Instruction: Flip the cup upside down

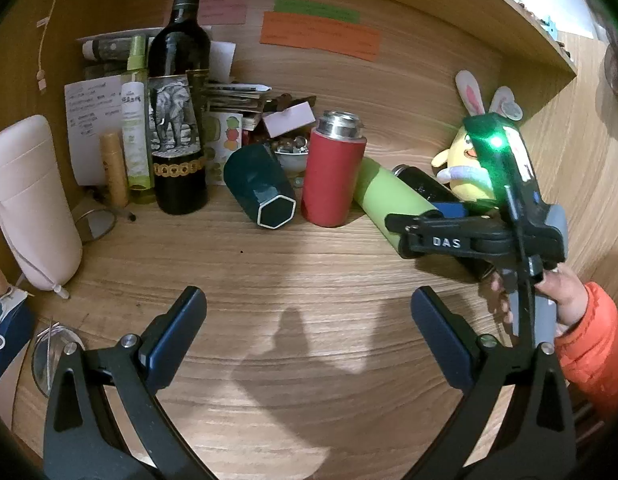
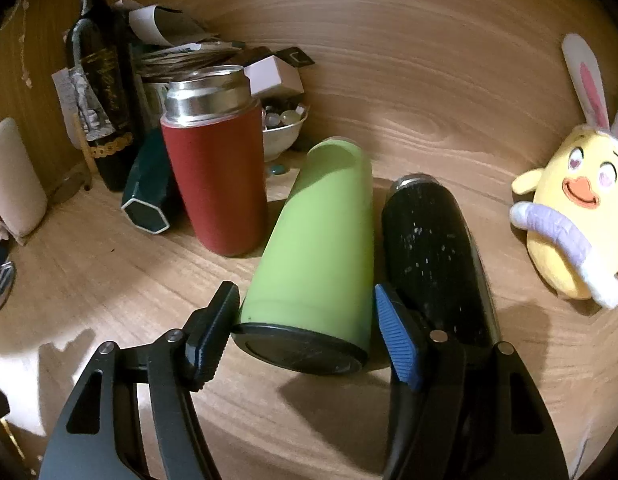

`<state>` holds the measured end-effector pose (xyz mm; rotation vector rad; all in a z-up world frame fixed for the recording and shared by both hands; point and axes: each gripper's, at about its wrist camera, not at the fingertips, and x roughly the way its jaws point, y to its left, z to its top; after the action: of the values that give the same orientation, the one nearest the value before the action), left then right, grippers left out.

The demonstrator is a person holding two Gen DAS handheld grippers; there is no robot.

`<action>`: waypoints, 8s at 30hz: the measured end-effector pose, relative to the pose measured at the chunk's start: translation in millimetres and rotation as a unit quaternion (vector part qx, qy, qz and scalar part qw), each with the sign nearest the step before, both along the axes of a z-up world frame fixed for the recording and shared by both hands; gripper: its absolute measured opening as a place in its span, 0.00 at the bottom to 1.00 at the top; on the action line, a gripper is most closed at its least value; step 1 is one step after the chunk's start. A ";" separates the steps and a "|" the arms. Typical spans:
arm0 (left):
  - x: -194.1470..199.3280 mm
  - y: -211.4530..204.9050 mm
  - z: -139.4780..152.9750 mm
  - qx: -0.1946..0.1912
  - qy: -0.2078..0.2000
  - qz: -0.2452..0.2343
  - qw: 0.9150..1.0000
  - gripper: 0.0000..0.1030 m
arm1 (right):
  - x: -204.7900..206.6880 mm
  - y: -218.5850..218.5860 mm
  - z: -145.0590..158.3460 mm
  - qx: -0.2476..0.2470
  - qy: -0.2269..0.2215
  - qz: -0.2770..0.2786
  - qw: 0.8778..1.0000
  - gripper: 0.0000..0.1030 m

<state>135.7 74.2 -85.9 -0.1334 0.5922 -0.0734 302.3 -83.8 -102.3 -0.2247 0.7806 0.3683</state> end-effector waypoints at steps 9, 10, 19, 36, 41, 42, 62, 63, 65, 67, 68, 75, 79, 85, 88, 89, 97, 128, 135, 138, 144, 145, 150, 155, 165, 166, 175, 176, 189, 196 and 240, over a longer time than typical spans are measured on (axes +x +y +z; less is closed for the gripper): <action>-11.3 0.9 2.3 -0.005 0.002 0.000 1.000 1.00 | -49.0 -11.4 2.2 0.012 0.000 0.006 1.000 0.61; -12.5 0.4 3.0 -0.007 0.002 -0.001 1.000 1.00 | -54.7 -12.6 2.3 0.013 0.000 0.008 1.000 0.61; -15.0 -9.9 -2.3 -0.025 0.021 -0.017 0.999 1.00 | -115.1 -31.6 2.9 0.043 -0.001 0.034 0.998 0.61; -20.9 -60.9 18.0 0.112 0.013 -0.082 0.990 1.00 | -179.0 -57.8 -3.3 0.094 -0.025 0.055 0.994 0.61; -2.3 -75.2 15.1 0.165 0.044 -0.134 0.976 1.00 | -178.5 -61.4 -5.9 0.107 -0.024 0.056 0.992 0.62; 1.7 -77.9 12.8 0.169 0.054 -0.144 0.974 1.00 | -178.3 -62.6 -6.8 0.111 -0.024 0.058 0.992 0.62; 24.1 -103.0 -23.2 0.219 0.072 -0.191 0.954 1.00 | -164.5 -70.8 3.4 0.121 0.010 0.068 0.990 0.62; 24.5 -105.9 -24.3 0.221 0.070 -0.197 0.953 1.00 | -163.7 -70.6 5.1 0.119 0.011 0.069 0.990 0.62; 25.5 -109.7 -26.9 0.227 0.065 -0.201 0.951 1.00 | -161.4 -69.7 8.8 0.114 0.013 0.072 0.991 0.62; 28.2 -111.8 -30.5 0.235 0.063 -0.199 0.949 1.00 | -159.1 -69.1 11.9 0.109 0.015 0.076 0.991 0.62; 29.9 -112.2 -32.0 0.237 0.062 -0.196 0.950 1.00 | -158.3 -68.5 12.9 0.106 0.016 0.077 0.991 0.62; 27.3 -119.7 -35.4 0.268 0.022 -0.169 0.948 1.00 | -155.3 -62.8 21.5 0.092 0.020 0.085 0.992 0.62; 18.9 -125.8 -33.9 0.286 -0.005 -0.167 0.944 1.00 | -159.1 -56.1 31.7 0.067 0.010 0.101 0.993 0.62; 4.7 -131.9 -31.1 0.297 -0.038 -0.169 0.939 1.00 | -174.8 -45.2 43.0 0.025 -0.010 0.133 0.991 0.62; -1.8 -130.1 -27.1 0.283 -0.046 -0.173 0.942 1.00 | -185.0 -40.6 50.0 0.007 -0.025 0.148 0.989 0.62; -3.6 -129.6 -25.8 0.278 -0.049 -0.175 0.943 1.00 | -187.8 -39.3 52.3 0.003 -0.029 0.152 0.988 0.62; -20.1 -125.5 -17.2 0.240 -0.080 -0.179 0.951 1.00 | -209.0 -23.7 66.2 -0.058 -0.067 0.205 0.975 0.62; -28.2 -86.2 32.1 0.162 -0.101 -0.122 0.974 0.62 | -196.4 -43.0 96.4 0.018 -0.088 0.179 0.980 0.63; -11.1 -75.5 47.4 0.124 -0.058 -0.131 0.982 0.62 | -185.5 -51.0 94.1 0.045 -0.097 0.162 0.981 0.63; -0.3 -70.0 54.5 0.104 -0.028 -0.142 0.984 0.62 | -181.2 -55.4 93.5 0.056 -0.103 0.152 0.981 0.63; 20.7 -64.9 62.0 0.083 0.011 -0.152 0.985 0.62 | -170.0 -59.2 87.5 0.075 -0.102 0.141 0.982 0.63; 25.2 -64.8 62.8 0.080 0.017 -0.153 0.985 0.62 | -168.5 -59.8 86.4 0.078 -0.101 0.140 0.982 0.63; 39.8 -69.2 65.5 0.075 0.033 -0.153 0.985 0.62 | -161.0 -61.6 82.7 0.086 -0.102 0.134 0.982 0.63; 57.1 -78.1 66.2 0.078 0.042 -0.154 0.984 0.62 | -152.3 -68.6 78.8 0.104 -0.099 0.126 0.982 0.63; 73.8 -79.3 63.6 0.067 0.047 -0.145 0.986 0.62 | -140.3 -76.9 71.2 0.126 -0.086 0.119 0.981 0.63; 74.9 -80.0 61.7 0.067 0.048 -0.147 0.986 0.62 | -140.2 -77.2 70.7 0.127 -0.085 0.119 0.981 0.63; 71.2 -79.6 52.2 0.068 0.057 -0.148 0.985 0.63 | -139.3 -78.4 67.3 0.132 -0.079 0.115 0.981 0.63; 69.1 -80.0 53.1 0.069 0.055 -0.149 0.985 0.66 | -139.2 -78.4 67.4 0.133 -0.079 0.116 0.981 0.63; 7.1 -77.5 80.4 0.100 -0.018 -0.113 0.988 0.92 | -159.9 -75.5 79.4 0.136 -0.104 0.114 0.979 0.64; -41.2 -83.4 90.9 0.118 -0.077 -0.085 0.986 0.98 | -180.4 -80.5 94.5 0.143 -0.137 0.099 0.975 0.67; -146.2 -87.8 92.5 0.063 -0.166 -0.004 0.984 1.00 | -269.2 -85.1 102.1 0.170 -0.218 0.064 0.959 1.00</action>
<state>-10.5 -13.6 6.6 0.0041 0.2630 -0.0634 33.1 -168.9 -0.2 -0.0278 0.2609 0.5463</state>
